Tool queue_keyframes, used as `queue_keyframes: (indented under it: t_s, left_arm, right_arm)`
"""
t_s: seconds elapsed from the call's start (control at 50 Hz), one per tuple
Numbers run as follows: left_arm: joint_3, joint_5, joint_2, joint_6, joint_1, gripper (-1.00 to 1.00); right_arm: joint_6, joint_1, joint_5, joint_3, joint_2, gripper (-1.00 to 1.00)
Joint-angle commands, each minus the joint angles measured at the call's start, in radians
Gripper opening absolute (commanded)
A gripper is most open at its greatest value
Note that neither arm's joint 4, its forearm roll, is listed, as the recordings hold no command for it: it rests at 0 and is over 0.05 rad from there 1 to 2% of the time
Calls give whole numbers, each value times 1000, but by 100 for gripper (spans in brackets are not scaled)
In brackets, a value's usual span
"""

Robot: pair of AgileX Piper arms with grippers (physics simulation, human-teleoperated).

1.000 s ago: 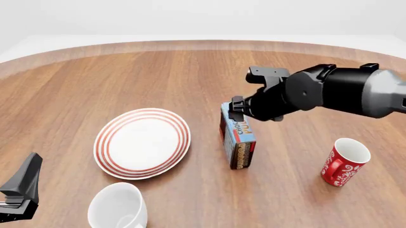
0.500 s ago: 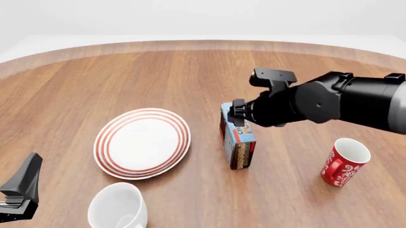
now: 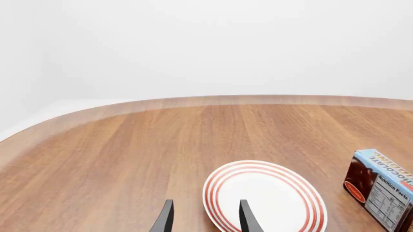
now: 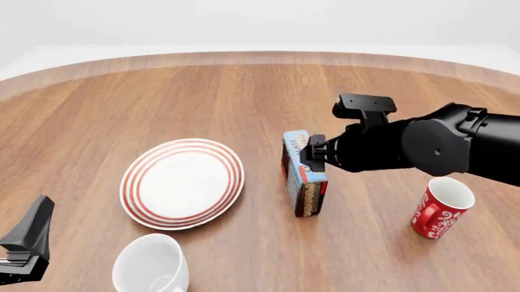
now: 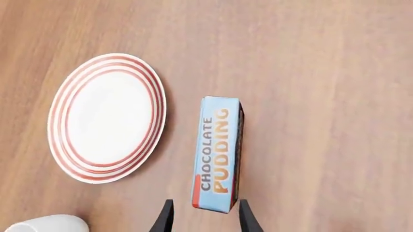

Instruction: Pick up the white mug and put it on the plate, and put the chocolate pudding to the right of the plate.

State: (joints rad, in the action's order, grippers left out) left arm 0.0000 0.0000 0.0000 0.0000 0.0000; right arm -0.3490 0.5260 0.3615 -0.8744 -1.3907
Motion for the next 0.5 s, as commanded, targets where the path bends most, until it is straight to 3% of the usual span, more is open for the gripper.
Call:
queue_keyframes:
  t_s: [0.02, 0.22, 0.26, 0.38, 0.5]
  left_arm:
    - [0, 0, 0, 0, 0, 100]
    - [0, 0, 0, 0, 0, 100]
    - [0, 0, 0, 0, 0, 100]
    - [0, 0, 0, 0, 0, 100]
    - [0, 0, 0, 0, 0, 100]
  right_arm:
    - [28, -14, 1, 51, 65, 100]
    - [49, -21, -13, 92, 113, 100]
    - [84, -25, -17, 101, 128, 100]
    - [84, -30, -35, 142, 170, 100]
    - [132, -35, -59, 192, 224, 100]
